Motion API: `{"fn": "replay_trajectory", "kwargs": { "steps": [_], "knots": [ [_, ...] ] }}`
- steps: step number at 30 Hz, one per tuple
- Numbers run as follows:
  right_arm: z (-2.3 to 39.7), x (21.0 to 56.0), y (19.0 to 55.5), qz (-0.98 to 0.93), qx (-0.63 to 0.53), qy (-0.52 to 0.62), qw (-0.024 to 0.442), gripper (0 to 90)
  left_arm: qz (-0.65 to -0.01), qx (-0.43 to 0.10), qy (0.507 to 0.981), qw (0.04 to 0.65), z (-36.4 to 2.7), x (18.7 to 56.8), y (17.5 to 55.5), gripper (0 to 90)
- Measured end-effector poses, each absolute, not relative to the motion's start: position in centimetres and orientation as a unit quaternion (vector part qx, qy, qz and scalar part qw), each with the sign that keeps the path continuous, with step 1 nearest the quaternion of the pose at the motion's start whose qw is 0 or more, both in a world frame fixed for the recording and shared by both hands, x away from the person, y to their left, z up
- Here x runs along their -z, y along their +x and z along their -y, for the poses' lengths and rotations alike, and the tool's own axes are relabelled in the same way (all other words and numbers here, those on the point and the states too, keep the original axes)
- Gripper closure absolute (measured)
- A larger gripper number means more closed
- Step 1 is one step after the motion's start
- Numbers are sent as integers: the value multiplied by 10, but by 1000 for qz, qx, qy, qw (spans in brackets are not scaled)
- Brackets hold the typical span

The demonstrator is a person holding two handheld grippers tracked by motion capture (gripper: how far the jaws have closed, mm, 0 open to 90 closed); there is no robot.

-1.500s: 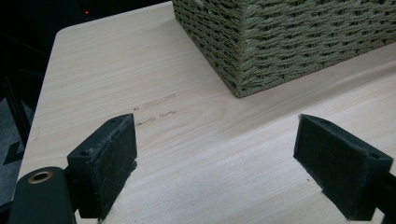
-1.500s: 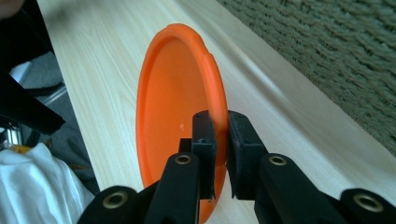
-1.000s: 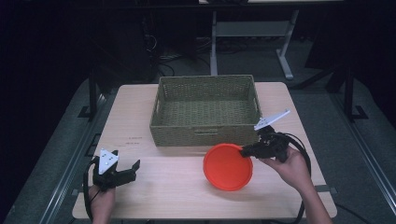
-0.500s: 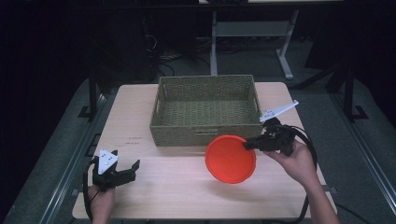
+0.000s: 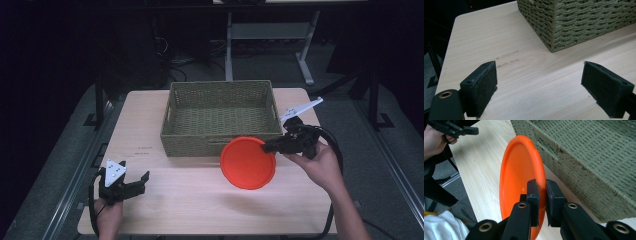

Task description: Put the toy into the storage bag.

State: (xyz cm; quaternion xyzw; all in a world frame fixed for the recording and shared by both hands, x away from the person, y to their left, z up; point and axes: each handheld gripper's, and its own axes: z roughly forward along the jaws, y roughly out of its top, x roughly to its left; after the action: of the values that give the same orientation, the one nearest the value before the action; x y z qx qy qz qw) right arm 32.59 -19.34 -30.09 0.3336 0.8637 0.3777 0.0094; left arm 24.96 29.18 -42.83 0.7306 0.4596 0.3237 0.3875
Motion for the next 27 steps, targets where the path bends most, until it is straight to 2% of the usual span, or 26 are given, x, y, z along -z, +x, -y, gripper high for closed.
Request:
{"fn": "replay_trajectory", "kwargs": {
  "steps": [27],
  "knots": [
    [182, 276, 342, -858, -393, 330, 6, 822, -460, -323, 730, 389, -292, 428, 249, 128]
  ]
}}
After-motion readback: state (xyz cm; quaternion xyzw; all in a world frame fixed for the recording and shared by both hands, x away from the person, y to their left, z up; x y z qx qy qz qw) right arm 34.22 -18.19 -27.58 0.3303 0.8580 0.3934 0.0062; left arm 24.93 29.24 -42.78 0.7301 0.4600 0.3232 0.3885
